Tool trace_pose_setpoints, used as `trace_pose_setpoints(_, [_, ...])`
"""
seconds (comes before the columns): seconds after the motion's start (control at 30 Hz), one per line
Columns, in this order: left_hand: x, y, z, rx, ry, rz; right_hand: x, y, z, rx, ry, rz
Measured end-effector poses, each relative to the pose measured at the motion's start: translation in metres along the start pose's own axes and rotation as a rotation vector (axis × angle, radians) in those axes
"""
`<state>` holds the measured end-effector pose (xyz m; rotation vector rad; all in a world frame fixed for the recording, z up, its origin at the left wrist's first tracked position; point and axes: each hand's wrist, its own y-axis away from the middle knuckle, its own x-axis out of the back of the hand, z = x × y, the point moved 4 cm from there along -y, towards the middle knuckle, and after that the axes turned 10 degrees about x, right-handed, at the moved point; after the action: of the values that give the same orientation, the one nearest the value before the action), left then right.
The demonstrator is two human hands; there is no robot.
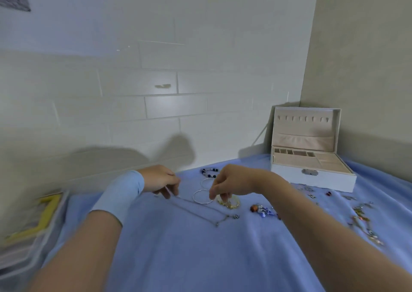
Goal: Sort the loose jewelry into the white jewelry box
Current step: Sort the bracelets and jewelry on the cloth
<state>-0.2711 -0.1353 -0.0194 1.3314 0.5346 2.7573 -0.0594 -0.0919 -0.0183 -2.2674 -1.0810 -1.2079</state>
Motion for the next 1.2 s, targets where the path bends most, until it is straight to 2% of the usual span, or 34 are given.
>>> trace_pose_setpoints(0.07, [0.003, 0.003, -0.021, 0.087, 0.096, 0.015, -0.011, -0.006, -0.012, 0.023, -0.001, -0.018])
trace_pose_setpoints(0.2, [0.013, -0.004, -0.061, 0.238, 0.121, 0.122, -0.031, -0.018, -0.027, 0.05, -0.006, -0.054])
trace_pose_setpoints(0.37, [0.017, -0.013, -0.078, 0.308, -0.165, 0.268, -0.05, -0.024, -0.032, 0.015, 0.013, -0.171])
trace_pose_setpoints(0.6, [0.004, -0.014, -0.087, 0.353, -0.328, 0.347, -0.06, -0.02, -0.041, -0.009, 0.156, -0.293])
trace_pose_setpoints(0.73, [0.0, -0.013, -0.083, 0.315, -0.379, 0.381, -0.061, -0.015, -0.043, -0.046, 0.226, -0.386])
trace_pose_setpoints(0.83, [0.001, -0.009, -0.077, 0.296, -0.407, 0.397, -0.056, -0.014, -0.044, -0.05, 0.268, -0.361])
trace_pose_setpoints(1.07, [-0.003, -0.003, -0.009, 0.044, -0.227, 0.482, -0.028, 0.0, -0.03, -0.055, 0.193, -0.166])
trace_pose_setpoints(1.2, [-0.043, -0.017, 0.061, -0.115, -0.122, 0.362, 0.007, 0.034, 0.01, -0.084, 0.185, -0.009])
